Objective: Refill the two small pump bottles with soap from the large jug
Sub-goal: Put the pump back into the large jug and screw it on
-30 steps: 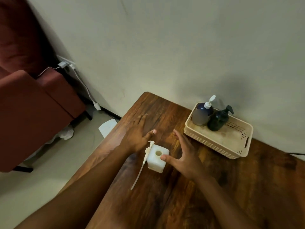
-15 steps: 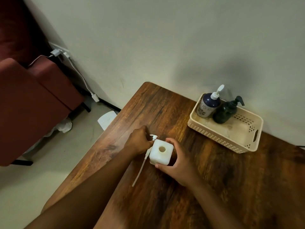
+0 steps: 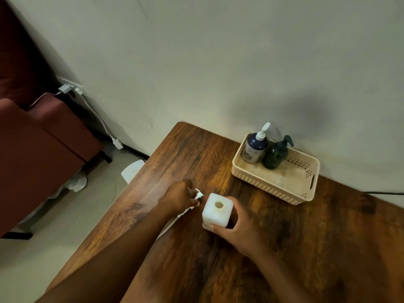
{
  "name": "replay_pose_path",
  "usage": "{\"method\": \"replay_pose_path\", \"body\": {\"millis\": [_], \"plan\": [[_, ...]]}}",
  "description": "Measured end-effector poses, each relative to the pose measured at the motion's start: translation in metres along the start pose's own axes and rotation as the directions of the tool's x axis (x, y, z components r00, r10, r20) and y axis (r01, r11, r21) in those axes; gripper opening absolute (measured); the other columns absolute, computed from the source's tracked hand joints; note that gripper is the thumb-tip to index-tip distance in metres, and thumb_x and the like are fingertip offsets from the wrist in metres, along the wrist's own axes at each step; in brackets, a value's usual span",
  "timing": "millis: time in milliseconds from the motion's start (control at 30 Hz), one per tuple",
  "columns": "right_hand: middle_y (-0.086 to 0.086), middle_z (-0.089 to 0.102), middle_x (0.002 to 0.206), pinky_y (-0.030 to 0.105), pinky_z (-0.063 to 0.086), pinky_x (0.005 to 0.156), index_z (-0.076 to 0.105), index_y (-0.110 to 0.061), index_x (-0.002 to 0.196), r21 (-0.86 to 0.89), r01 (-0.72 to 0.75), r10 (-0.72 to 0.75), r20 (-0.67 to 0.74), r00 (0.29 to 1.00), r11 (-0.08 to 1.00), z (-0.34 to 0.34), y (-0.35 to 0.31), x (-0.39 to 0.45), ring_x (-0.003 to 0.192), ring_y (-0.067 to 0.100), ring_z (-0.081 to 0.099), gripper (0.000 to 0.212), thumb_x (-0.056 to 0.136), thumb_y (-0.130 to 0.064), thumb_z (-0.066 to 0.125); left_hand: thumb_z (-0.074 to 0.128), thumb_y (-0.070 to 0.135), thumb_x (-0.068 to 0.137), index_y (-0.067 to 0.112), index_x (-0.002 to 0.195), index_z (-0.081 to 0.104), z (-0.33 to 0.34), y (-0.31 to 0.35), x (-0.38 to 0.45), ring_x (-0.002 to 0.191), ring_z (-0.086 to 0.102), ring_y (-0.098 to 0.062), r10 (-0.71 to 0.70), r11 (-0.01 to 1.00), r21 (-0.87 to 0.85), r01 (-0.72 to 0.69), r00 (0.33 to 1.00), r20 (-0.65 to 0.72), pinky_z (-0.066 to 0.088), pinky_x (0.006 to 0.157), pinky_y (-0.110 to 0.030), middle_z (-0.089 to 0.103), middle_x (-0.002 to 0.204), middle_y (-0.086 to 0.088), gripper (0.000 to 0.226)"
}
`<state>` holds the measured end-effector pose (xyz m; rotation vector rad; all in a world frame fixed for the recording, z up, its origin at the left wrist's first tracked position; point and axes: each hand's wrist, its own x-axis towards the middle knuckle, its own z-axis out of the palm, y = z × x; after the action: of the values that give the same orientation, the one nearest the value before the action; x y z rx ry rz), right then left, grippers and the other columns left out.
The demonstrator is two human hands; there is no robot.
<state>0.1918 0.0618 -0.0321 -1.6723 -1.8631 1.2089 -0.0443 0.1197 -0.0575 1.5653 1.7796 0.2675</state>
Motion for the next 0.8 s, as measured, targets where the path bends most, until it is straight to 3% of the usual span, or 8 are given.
{"method": "replay_pose_path", "body": {"millis": [133, 200, 300, 367, 467, 567, 667, 800], "plan": [[-0.028, 0.044, 0.126, 0.011, 0.04, 0.086, 0.032, -0.055, 0.131, 0.01, -0.035, 0.035, -0.065, 0.997, 0.999, -0.038, 0.003, -0.015, 0.116, -0.005, 0.042, 0.083, 0.068, -0.052, 0.085, 0.087, 0.027, 0.079, 0.025, 0.09, 0.07, -0.013, 0.033, -0.008, 0.08, 0.066, -0.007, 0.079, 0.997, 0.022, -0.078, 0.995, -0.059, 0.053, 0.064, -0.023, 0.066, 0.087, 0.013, 0.021], [-0.02, 0.048, 0.134, 0.023, 0.046, 0.095, 0.036, -0.048, 0.135, -0.001, -0.044, 0.044, -0.108, 0.993, 0.999, -0.06, 0.0, -0.023, 0.123, 0.0, 0.045, 0.083, 0.068, -0.048, 0.086, 0.084, 0.024, 0.083, 0.021, 0.081, 0.075, -0.022, 0.055, -0.014, 0.075, 0.065, -0.005, 0.143, 0.99, 0.009, -0.143, 0.987, -0.068, 0.055, 0.065, -0.026, 0.069, 0.082, 0.013, 0.01], [-0.013, 0.046, 0.146, 0.038, 0.043, 0.107, 0.039, -0.036, 0.145, -0.009, -0.026, 0.024, -0.194, 0.981, 1.0, -0.098, -0.006, -0.041, 0.137, 0.01, 0.042, 0.091, 0.069, -0.047, 0.087, 0.08, 0.022, 0.088, 0.013, 0.077, 0.078, -0.04, 0.103, -0.026, 0.066, 0.064, -0.004, 0.227, 0.973, -0.01, -0.229, 0.97, -0.092, 0.051, 0.059, -0.026, 0.07, 0.074, 0.009, 0.015], [-0.013, 0.047, 0.144, 0.035, 0.05, 0.101, 0.04, -0.038, 0.142, 0.019, -0.004, 0.008, -0.211, 0.978, 1.0, -0.123, -0.011, -0.051, 0.136, 0.01, 0.043, 0.087, 0.069, -0.046, 0.087, 0.08, 0.022, 0.088, 0.011, 0.068, 0.075, -0.053, 0.137, -0.036, 0.055, 0.056, -0.005, 0.269, 0.962, -0.02, -0.273, 0.955, -0.127, 0.04, 0.054, -0.021, 0.066, 0.063, 0.006, 0.023], [-0.015, 0.051, 0.134, 0.019, 0.054, 0.08, 0.039, -0.047, 0.13, 0.064, 0.015, 0.002, -0.249, 0.969, 0.998, -0.163, -0.023, -0.072, 0.123, 0.006, 0.05, 0.078, 0.069, -0.045, 0.088, 0.084, 0.024, 0.084, 0.024, 0.059, 0.065, -0.073, 0.192, -0.057, 0.05, 0.052, -0.002, 0.373, 0.925, 0.009, -0.381, 0.9, -0.224, 0.033, 0.052, -0.013, 0.055, 0.054, 0.013, 0.032], [-0.012, 0.054, 0.136, 0.033, 0.058, 0.089, 0.043, -0.039, 0.138, 0.093, 0.033, -0.003, -0.308, 0.951, 0.995, -0.2, -0.037, -0.091, 0.123, 0.012, 0.055, 0.086, 0.065, -0.05, 0.088, 0.084, 0.029, 0.084, 0.019, 0.076, 0.078, -0.093, 0.246, -0.08, 0.059, 0.061, 0.001, 0.422, 0.901, 0.031, -0.432, 0.859, -0.29, 0.041, 0.054, -0.01, 0.067, 0.067, 0.014, 0.014], [-0.017, 0.058, 0.125, 0.016, 0.055, 0.077, 0.046, -0.04, 0.131, 0.033, 0.094, -0.074, -0.379, 0.922, 0.995, -0.235, -0.057, -0.112, 0.114, 0.007, 0.059, 0.084, 0.061, -0.061, 0.085, 0.085, 0.028, 0.084, 0.012, 0.086, 0.081, -0.111, 0.298, -0.096, 0.069, 0.065, -0.007, 0.45, 0.875, -0.026, -0.484, 0.832, -0.324, 0.049, 0.063, -0.021, 0.075, 0.079, 0.005, 0.016], [-0.016, 0.061, 0.117, 0.023, 0.057, 0.08, 0.048, -0.038, 0.125, -0.022, 0.172, -0.163, -0.458, 0.874, 0.985, -0.276, -0.086, -0.134, 0.106, 0.006, 0.06, 0.077, 0.061, -0.063, 0.082, 0.085, 0.032, 0.083, 0.015, 0.078, 0.08, -0.14, 0.356, -0.118, 0.061, 0.058, -0.011, 0.495, 0.832, -0.043, -0.552, 0.776, -0.391, 0.044, 0.06, -0.024, 0.073, 0.071, -0.001, 0.019]]}}
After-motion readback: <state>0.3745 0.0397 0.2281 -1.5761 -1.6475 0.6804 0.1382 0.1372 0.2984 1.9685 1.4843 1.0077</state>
